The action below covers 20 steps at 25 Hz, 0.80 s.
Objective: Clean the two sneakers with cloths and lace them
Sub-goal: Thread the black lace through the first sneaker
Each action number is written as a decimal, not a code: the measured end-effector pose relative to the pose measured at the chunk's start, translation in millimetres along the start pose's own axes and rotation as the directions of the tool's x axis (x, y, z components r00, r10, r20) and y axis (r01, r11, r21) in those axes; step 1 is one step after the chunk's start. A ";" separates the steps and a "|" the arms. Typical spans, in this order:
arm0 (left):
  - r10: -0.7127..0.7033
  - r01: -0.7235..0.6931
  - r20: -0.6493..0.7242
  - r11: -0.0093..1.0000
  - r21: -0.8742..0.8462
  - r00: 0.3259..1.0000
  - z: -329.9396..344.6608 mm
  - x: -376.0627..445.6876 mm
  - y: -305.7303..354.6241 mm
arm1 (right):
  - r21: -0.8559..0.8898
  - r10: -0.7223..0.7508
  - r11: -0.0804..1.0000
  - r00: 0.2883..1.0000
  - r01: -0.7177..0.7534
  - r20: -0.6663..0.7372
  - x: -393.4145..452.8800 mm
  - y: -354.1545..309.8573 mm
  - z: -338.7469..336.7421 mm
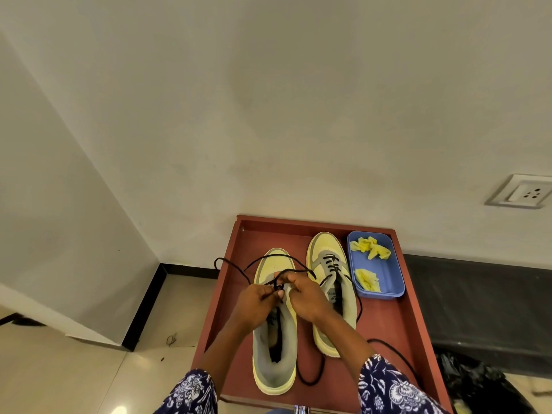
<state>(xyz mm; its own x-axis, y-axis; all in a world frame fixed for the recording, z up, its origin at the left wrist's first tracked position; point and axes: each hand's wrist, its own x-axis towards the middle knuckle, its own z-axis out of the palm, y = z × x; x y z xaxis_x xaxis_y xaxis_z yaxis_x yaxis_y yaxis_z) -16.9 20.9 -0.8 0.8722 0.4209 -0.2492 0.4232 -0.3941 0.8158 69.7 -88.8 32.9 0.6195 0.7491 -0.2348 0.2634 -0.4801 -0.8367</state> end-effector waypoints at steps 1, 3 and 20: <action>-0.004 0.004 0.007 1.000 -0.021 1.000 -1.5 0.6 -0.2 | -0.075 -0.025 0.997 0.999 0.028 0.042 2.0 5.0 -0.8; -0.010 0.011 0.011 0.998 -0.063 1.000 -3.9 2.4 0.2 | -0.199 -0.052 0.978 0.995 0.068 0.082 4.4 13.5 -2.3; -0.191 0.153 -0.036 0.874 -0.461 0.981 -7.3 0.0 5.8 | -0.391 -0.271 0.863 0.947 0.319 0.175 -22.2 11.7 2.3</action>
<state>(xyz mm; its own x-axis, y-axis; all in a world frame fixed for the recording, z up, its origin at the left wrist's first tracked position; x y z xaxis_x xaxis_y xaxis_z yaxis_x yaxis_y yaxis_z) -16.3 24.6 7.7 0.7661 0.5176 -0.3810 0.3904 0.0961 0.9156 57.3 -110.1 27.2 0.3857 0.9190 -0.0820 0.7146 -0.3538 -0.6034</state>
